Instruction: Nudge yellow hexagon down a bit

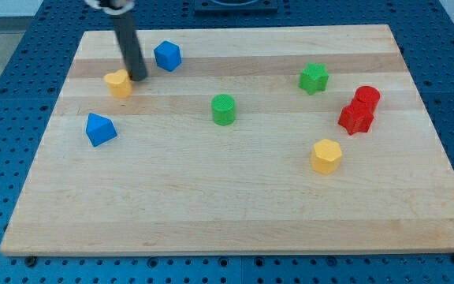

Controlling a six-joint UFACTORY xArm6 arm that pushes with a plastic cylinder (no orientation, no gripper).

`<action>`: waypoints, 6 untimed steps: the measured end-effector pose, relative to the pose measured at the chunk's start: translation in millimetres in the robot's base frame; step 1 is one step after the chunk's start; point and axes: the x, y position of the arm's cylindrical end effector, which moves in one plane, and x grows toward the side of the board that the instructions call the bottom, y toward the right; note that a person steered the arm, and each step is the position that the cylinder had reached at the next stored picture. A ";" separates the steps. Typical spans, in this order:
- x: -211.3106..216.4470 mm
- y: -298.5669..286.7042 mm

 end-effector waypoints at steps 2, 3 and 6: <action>45.9 -17.4; 47.3 70.0; 134.9 206.9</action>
